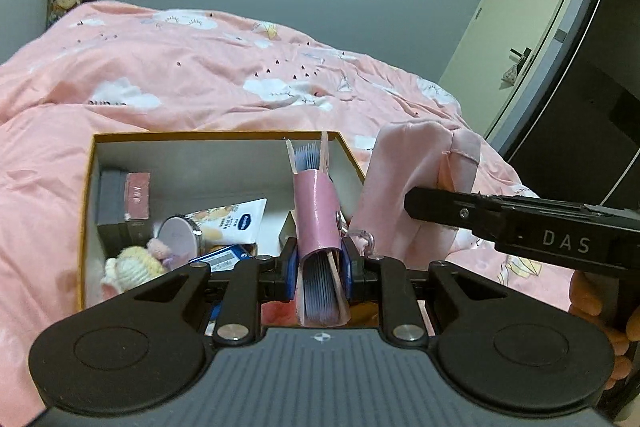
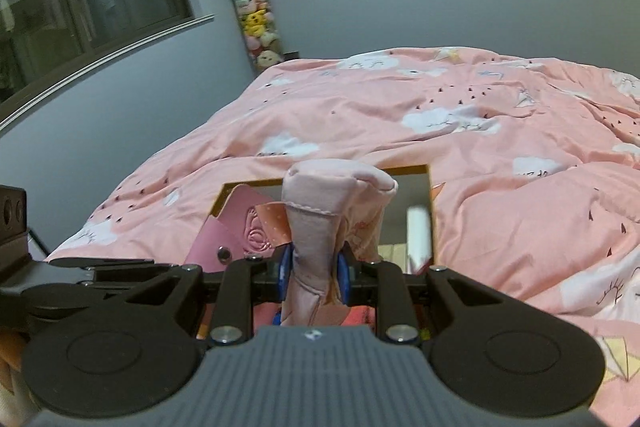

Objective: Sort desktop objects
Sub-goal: 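Lift the card holder and pouch with both grippers and carry them over the box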

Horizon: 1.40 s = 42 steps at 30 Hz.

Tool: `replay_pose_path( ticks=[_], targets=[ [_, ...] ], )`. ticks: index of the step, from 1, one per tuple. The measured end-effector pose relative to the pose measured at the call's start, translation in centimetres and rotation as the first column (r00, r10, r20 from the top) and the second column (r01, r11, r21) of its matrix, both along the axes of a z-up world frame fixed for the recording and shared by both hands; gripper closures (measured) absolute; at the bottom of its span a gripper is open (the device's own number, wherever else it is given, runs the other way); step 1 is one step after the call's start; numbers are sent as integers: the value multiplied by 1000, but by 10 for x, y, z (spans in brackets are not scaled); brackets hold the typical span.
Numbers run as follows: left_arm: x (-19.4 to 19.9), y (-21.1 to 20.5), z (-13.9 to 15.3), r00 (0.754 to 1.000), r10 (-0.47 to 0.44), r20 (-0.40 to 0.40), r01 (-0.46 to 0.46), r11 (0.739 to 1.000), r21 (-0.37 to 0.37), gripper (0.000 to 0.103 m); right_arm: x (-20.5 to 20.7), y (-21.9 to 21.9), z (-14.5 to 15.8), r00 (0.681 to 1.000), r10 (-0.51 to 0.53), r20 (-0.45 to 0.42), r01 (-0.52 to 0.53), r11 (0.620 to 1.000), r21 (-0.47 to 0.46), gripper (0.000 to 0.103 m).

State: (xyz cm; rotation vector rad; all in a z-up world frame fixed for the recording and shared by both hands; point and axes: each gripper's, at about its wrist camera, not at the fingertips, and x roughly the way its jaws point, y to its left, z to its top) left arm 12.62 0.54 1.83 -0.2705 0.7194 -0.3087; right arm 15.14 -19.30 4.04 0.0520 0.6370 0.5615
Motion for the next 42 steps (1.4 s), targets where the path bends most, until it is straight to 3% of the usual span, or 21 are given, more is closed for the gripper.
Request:
replay_pose_path(
  ticks=[8,26,42],
  targets=[
    [36,-5,-21,998,-18,-63,19,1000,10,80,28,5,-8,1000,-16,13,17,999,-35,78],
    [94,-19,-51,991,-44,-125,71,973,220,80,72,14,-46,997,-9,-77,4,998,-69,78],
    [120,10,-34,995,-44,-87,71,937,341,80,106,26,-54,995,13,-96,-13,1000,2,78]
  ],
)
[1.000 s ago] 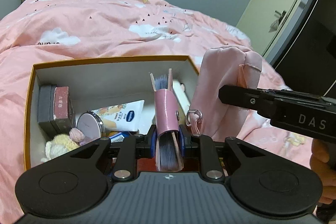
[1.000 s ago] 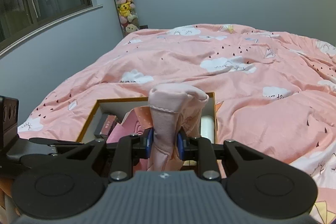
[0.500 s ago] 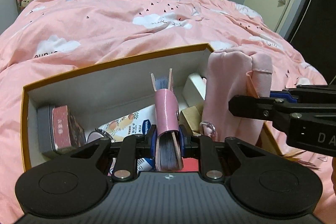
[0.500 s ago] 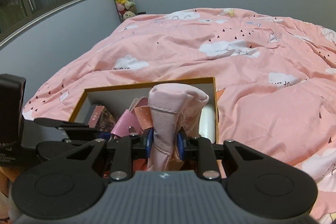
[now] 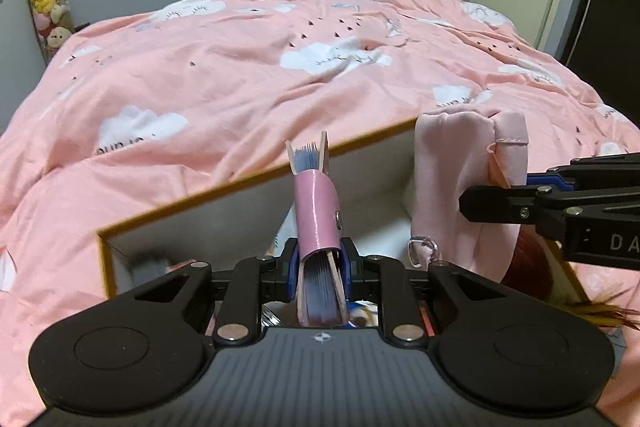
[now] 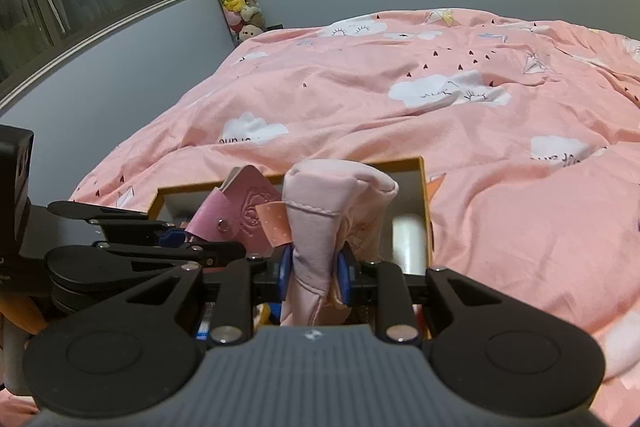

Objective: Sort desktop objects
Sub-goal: 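Lift the card holder and pouch with both grippers and carry them over the box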

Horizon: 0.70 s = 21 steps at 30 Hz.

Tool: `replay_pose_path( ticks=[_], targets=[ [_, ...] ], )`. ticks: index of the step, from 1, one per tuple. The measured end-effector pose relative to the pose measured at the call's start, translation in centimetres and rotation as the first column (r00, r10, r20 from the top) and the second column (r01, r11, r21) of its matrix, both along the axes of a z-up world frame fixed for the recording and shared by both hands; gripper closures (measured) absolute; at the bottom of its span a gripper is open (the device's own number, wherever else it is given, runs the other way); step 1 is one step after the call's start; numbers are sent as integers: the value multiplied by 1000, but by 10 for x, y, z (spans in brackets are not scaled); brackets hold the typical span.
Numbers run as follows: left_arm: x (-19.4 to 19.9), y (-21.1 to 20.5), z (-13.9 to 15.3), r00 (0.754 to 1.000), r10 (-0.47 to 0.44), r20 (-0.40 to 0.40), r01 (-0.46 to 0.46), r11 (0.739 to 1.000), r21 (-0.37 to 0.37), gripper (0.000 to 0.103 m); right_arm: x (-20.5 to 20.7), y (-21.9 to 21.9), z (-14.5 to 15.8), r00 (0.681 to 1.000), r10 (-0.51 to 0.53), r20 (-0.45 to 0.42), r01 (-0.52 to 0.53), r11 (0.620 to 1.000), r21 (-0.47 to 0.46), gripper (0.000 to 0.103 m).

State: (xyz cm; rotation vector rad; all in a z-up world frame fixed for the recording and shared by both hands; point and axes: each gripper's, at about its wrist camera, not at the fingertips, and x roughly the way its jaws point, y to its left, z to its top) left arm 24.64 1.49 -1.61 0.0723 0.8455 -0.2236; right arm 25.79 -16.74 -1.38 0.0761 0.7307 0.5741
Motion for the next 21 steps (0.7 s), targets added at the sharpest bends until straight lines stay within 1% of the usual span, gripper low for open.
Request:
replay_pose_path(
  ticks=[3,7,11,13,16,19,21],
  targets=[
    [5,8,0,1000,2,-7,-3,1000,-26,80,8,8,1,1000,24,7,-24,1000,19,78],
    [1,12,-3,1000,11,16,-11,999,-39,80,20,19,-4,998,51,-34,-49,997,59,78],
    [-9,7,-8,997,35,62,-37,999,30,80,23,32,-12,997,63,-35,-62,997,42,77],
    [-11,8,-9,997,40,68,-42,999,22,80,24,38,-16,996,80,-37,-79,996,35,77],
    [-12,10,-8,997,39,61,-39,999,2,79,27,46,-23,991,118,-64,-116,993,30,77],
    [-15,9,-11,997,38,65,-41,998,53,79,29,53,-27,986,150,-78,-148,988,34,76],
    [-16,10,-14,998,47,48,-50,997,65,79,31,56,-32,983,156,-95,-155,988,24,76]
  ],
)
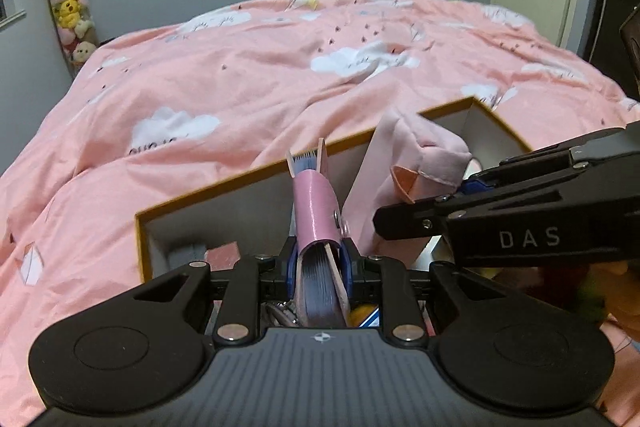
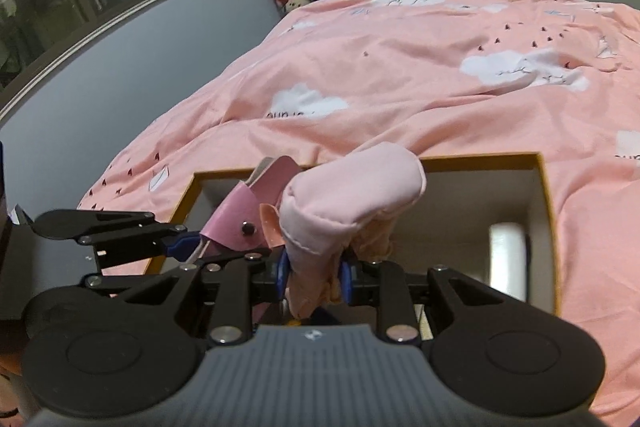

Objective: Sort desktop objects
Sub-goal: 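Lift the card holder and pouch with both grippers and carry them over the box, then lower the card holder and pouch into the box and open both grippers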

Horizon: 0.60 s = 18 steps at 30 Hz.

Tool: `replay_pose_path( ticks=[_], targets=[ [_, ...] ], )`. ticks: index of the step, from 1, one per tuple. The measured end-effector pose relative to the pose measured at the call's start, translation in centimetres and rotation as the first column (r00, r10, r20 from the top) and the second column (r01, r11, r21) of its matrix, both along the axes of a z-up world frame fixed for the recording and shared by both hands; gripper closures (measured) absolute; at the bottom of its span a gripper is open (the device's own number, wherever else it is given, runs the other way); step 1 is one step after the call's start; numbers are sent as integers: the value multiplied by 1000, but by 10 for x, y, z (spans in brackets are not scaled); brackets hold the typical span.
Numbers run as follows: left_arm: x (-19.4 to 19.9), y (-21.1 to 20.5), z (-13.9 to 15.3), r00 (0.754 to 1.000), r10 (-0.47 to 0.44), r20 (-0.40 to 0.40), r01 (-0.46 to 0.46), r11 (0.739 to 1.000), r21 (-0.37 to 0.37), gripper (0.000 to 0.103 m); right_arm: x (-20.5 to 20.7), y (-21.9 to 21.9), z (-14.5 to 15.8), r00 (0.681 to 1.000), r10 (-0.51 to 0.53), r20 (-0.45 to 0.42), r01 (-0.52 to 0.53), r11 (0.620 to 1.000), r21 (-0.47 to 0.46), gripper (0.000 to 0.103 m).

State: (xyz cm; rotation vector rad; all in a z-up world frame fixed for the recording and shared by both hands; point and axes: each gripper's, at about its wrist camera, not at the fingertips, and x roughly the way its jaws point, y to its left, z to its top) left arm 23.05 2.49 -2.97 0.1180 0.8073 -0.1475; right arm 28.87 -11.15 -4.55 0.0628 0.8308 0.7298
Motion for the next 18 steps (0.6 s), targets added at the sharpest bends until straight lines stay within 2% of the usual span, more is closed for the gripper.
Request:
replay_pose_path(
  ticks=[10,14,18],
  targets=[
    [-1,-3,-16,1000,-3,14,2,999,32,74,11,-2,-22,995,-43,-86,40,998,-39,71],
    [3,8,-16,1000,23,6,-23,999,-44,74,11,-8,-25,992,-59,-111,55,998,-39,67],
    [0,15,-14,1000,28,4,-28,996,-87,72,8,-12,-19,994,-75,-81,72,997,-38,62]
  ],
)
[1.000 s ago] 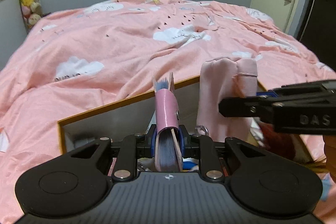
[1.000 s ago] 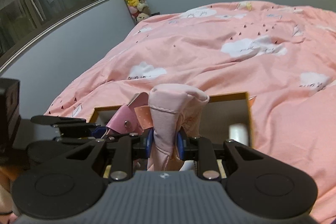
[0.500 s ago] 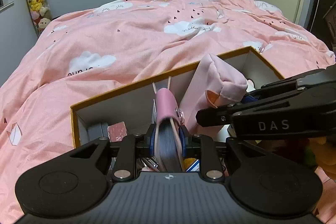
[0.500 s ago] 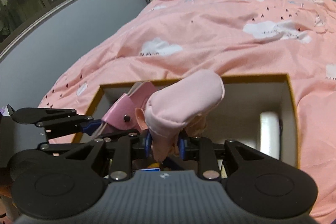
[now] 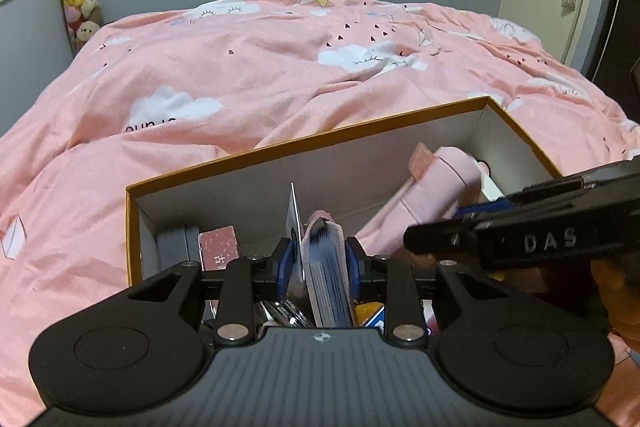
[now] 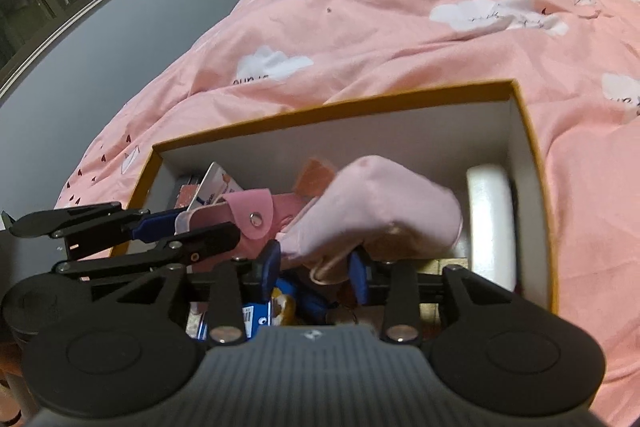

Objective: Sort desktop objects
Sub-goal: 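Lower the card holder and pouch into the box and open both grippers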

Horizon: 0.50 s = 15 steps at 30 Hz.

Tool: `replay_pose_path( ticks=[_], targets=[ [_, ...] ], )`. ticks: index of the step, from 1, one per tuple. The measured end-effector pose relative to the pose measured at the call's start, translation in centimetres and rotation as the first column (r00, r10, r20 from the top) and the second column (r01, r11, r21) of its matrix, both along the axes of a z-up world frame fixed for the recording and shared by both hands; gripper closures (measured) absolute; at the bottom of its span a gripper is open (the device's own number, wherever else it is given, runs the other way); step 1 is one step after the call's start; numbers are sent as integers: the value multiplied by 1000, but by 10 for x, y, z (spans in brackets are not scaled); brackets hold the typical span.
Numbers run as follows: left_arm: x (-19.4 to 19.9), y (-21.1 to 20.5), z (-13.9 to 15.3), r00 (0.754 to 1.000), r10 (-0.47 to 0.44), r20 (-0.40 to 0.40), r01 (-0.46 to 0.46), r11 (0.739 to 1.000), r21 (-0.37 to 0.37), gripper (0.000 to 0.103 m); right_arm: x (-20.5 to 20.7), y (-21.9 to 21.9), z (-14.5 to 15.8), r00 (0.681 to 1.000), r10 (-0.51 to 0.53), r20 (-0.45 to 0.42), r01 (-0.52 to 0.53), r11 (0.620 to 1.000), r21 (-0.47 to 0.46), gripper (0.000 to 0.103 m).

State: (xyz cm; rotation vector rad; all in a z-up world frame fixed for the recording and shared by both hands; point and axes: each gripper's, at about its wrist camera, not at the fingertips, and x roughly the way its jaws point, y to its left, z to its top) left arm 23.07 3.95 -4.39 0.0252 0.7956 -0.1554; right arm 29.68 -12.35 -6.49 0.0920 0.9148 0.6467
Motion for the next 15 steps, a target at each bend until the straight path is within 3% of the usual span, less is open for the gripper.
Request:
replay_pose_path(
  ticks=[8,12,15],
  targets=[
    [-19,7,10,999,3,37,-1,999,-53,69,1,-11,10,997,-58,55,59,998,-11,59],
    [-25,7,10,1000,-4,29,6,999,-41,69,1,-8,6,998,-50,43,51,998,-38,59],
    [-23,5,8,1000,-9,26,9,999,-34,75,-2,-3,2,999,-33,40,35,998,-51,60]
  ],
)
